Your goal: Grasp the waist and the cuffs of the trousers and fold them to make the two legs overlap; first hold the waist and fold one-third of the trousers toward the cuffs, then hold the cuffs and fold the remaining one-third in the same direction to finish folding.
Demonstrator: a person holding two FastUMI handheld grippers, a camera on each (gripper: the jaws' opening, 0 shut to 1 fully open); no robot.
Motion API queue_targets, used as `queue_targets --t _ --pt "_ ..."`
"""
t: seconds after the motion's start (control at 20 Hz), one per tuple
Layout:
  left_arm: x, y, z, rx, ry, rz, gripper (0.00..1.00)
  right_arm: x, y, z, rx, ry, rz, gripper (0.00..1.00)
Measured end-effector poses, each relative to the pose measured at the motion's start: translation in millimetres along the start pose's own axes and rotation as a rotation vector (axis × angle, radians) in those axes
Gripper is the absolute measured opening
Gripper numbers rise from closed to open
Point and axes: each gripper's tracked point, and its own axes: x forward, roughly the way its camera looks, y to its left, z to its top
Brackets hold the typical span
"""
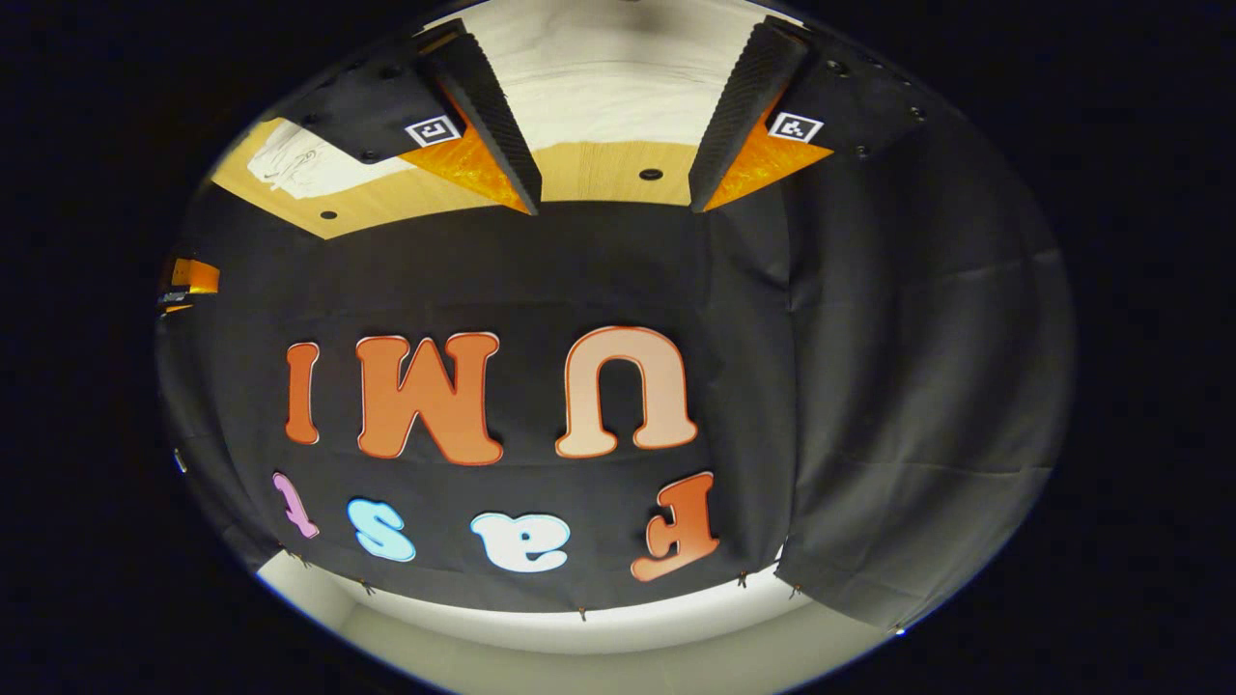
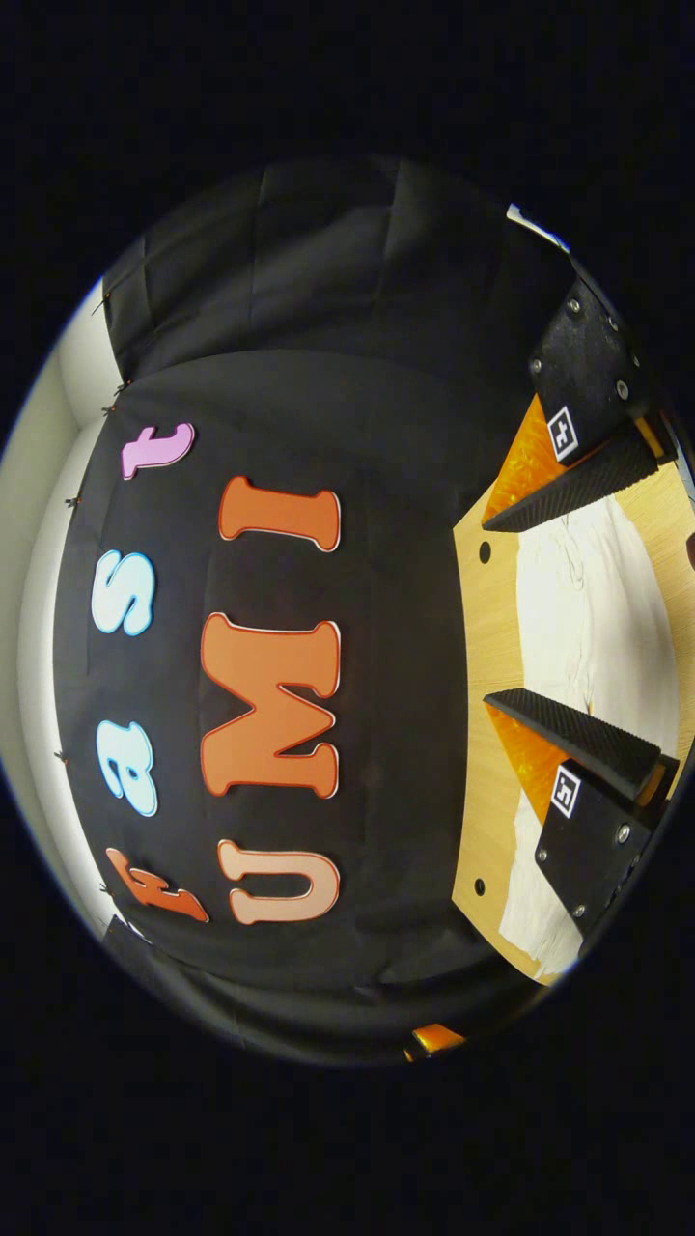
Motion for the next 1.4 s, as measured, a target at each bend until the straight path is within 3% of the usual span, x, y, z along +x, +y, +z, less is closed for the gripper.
queue_targets --t 0.4,0.9,1.2,1.4 --pt "-4.0 57.4 -106.0 -0.123 0.307 0.104 0.99 27.2 -34.9 -52.4 0.106 0.198 -0.04 0.98" --pt "-40.2 52.2 -234.9 -0.508 0.722 0.228 0.99 72.6 -66.4 -129.5 0.186 0.463 -0.017 0.98" --pt "-50.7 53.1 -290.2 -0.773 0.839 0.286 1.0 79.2 -77.1 -202.9 0.378 0.717 -0.011 0.96" --pt "-68.9 63.6 -317.4 -0.954 0.88 0.351 0.99 83.8 -81.9 -229.2 0.445 0.794 -0.007 0.95"
